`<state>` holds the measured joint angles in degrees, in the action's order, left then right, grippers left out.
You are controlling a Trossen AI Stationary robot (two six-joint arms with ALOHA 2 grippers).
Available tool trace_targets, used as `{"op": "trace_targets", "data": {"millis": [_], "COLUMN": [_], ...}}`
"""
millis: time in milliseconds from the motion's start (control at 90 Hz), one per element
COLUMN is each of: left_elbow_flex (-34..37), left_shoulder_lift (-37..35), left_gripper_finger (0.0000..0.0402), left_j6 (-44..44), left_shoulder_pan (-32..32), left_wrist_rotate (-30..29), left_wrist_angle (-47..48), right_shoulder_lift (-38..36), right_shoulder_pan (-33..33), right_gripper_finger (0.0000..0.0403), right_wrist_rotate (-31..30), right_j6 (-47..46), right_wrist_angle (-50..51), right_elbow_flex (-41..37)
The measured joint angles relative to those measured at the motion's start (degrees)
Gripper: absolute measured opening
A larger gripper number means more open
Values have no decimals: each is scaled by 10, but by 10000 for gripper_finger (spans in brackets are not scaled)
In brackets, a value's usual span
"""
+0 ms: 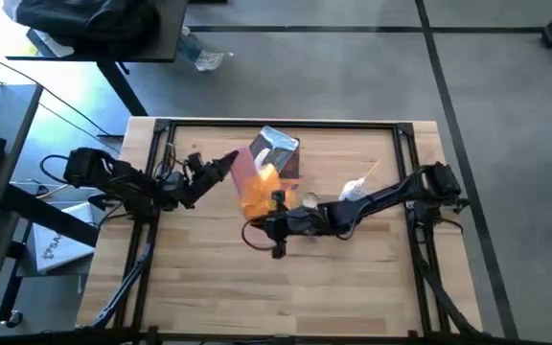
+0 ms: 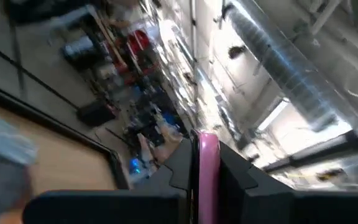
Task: Apply microfiber cloth
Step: Wipe the pink phone with the orange microfiber cloth
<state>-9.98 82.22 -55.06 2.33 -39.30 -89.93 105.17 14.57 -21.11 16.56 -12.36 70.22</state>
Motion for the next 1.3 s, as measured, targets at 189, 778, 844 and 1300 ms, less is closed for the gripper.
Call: {"op": "trace_targets", "data": {"millis": [189,778,844,1300], "left_elbow_flex": [62,70,70,-86], "left_shoulder_lift": [-28,-260,-294,-479], "left_gripper_finger": [17,17,17,17], "left_j6": [93,447,447,562], "left_shoulder_pan": [-8,-114,-127,-241], "left_wrist_rotate": [-7,245,283,368], "left_wrist_angle": [2,13,39,605], "right_shoulder_lift": [-49,-11,-10,-73], "right_shoulder_pan": [34,21,13,-1], "right_gripper_finger": [0,0,0,0], "right_wrist_rotate": [-24,-125,-214,-234], "right_j6": [-27,-100,-92,-44], "right_wrist_angle": [110,74,86,43], "right_elbow_flex": [1,2,2,2]}}
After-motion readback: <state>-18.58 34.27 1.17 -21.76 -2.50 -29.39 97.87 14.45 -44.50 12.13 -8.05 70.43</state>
